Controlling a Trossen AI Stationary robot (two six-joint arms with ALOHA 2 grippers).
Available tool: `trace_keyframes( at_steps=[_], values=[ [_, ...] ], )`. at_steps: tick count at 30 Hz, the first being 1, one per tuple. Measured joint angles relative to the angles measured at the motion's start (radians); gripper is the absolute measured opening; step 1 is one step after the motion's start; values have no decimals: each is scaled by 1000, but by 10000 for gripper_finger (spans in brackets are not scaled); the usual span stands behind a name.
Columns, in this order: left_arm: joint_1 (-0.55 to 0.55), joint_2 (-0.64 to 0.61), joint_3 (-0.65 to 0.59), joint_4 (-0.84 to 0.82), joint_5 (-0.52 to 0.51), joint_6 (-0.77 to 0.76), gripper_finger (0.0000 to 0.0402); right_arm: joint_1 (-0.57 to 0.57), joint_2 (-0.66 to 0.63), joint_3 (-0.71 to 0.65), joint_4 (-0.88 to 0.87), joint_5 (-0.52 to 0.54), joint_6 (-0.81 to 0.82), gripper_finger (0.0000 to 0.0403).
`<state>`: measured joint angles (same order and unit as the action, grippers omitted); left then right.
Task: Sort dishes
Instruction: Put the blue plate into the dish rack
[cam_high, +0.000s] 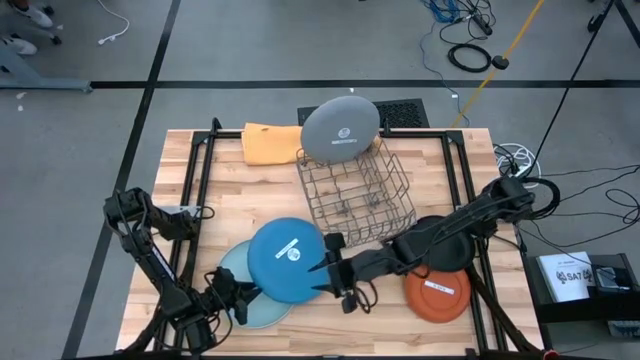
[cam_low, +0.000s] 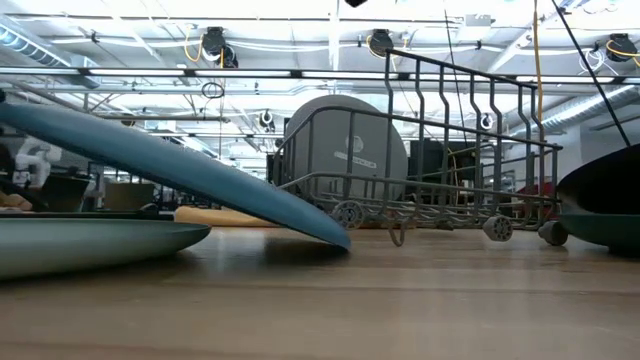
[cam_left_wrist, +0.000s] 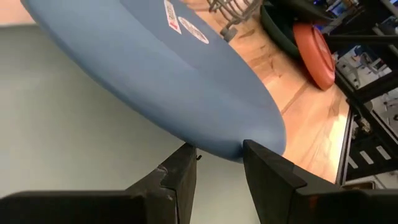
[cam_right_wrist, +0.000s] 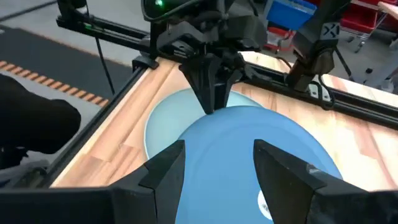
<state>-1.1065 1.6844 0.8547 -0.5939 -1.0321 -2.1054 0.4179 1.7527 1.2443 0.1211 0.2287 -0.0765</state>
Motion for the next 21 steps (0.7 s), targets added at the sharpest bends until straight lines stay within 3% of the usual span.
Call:
trace_keyframes(
  at_steps=[11,21],
  values=[
    [8,0,0,-24,-74,1,132,-11,197,207,-159,-1,-32,182],
    [23,0,0,-22,-145,45,132,-39,303,270,-218,5,-9,182]
  ],
)
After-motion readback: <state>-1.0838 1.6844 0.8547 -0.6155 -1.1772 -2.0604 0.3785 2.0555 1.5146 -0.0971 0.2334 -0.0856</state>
